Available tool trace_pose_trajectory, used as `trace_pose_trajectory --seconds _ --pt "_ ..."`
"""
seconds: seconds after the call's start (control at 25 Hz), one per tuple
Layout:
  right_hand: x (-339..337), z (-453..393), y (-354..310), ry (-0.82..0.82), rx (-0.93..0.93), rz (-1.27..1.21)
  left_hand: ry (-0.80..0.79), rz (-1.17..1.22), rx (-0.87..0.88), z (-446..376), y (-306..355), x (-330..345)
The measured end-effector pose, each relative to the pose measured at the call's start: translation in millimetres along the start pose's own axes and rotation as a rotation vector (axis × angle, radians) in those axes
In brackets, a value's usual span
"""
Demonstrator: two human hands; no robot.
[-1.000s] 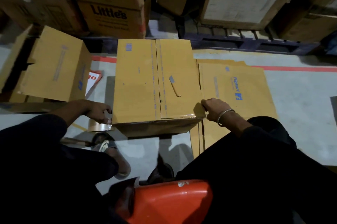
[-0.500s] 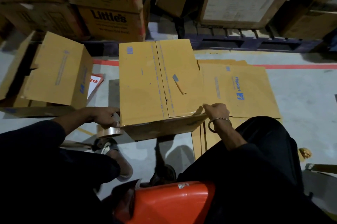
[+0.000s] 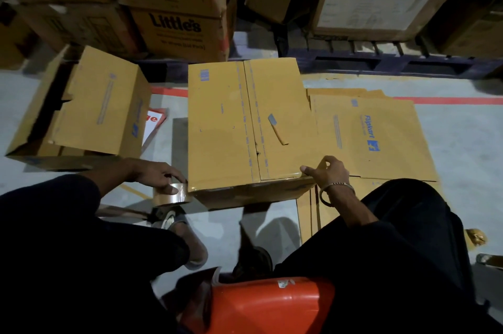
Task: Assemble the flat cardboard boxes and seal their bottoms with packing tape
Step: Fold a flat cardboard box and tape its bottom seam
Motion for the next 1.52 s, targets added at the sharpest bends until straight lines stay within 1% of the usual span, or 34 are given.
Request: trace_pose_trajectory --seconds 0.08,0.16,0.28,0.32,0.4,0.44,0.48,0.56,0.64,0.76,0.88,0.96,1.0,1.12,1.16,1.2,1.24,1.32,1.36,1.4,1.48,1.52 --pt "4 3 1 0.0 -0.002 0.009 -0.021 -0.081 0.023 2 0 0" --pt "7 2 0 0.033 -0.004 -0.016 -0.029 -0.144 0.045 3 1 -1" --pt "5 2 -1 0.097 -0.032 -0.033 -0.044 -0.097 0.021 6 -1 -6" --pt "5 2 -4 0.121 -0.079 0.026 -0.065 -0.04 -0.004 9 -2 -10" --pt "6 8 -19 0.202 -0.253 0.221 -0.081 0.076 -0.071 11 -10 -15" --pt "10 15 -29 0.251 -0.35 0.287 -0.087 0.09 -0.077 11 -15 -16" --pt "17 22 -42 0.283 -0.435 0.298 -0.096 0.09 -0.067 13 -16 -16" --pt "38 31 -65 0.264 -0.525 0.198 -0.111 0.066 -0.059 14 -17 -13" --pt "58 28 -84 0.191 -0.508 0.133 -0.128 0.057 -0.071 12 -15 -12" --pt "78 10 -105 0.159 -0.525 0.3 -0.152 0.024 -0.071 8 -9 -12" --pt "84 -2 -113 0.095 -0.409 0.308 -0.17 0.034 -0.032 4 -8 -13" --pt "81 5 -112 -0.016 -0.307 0.228 -0.178 0.066 -0.031 1 -11 -14" --pt "77 16 -110 -0.084 -0.233 0.102 -0.185 0.09 -0.031 2 -13 -15" --pt "69 84 -103 -0.362 0.173 -0.553 -0.209 0.187 -0.039 5 -14 -13" --pt "71 109 -101 -0.429 0.236 -0.66 -0.214 0.209 -0.045 6 -14 -12" --pt "75 130 -96 -0.45 0.261 -0.677 -0.225 0.221 -0.049 6 -15 -10" --pt "80 148 -92 -0.433 0.278 -0.642 -0.24 0.222 -0.059 6 -15 -8" --pt "98 176 -79 -0.388 0.322 -0.492 -0.244 0.218 -0.07 2 -18 -4" --pt "109 189 -75 -0.431 0.344 -0.413 -0.237 0.214 -0.073 0 -19 -2" --pt "120 203 -71 -0.506 0.373 -0.365 -0.23 0.207 -0.079 -1 -19 -1" --pt "137 229 -68 -0.637 0.451 -0.396 -0.228 0.201 -0.086 -2 -20 -1" --pt "143 239 -69 -0.661 0.487 -0.447 -0.229 0.203 -0.091 -3 -21 -1"
Point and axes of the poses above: each hand's wrist, its own z-axis away from the middle knuckle, its own x-axis out of the palm, y = z × x, the point moved 4 cm from there along -z, towards the middle knuckle, and after that the axes turned 15 degrees about y, right-handed, at the moved point
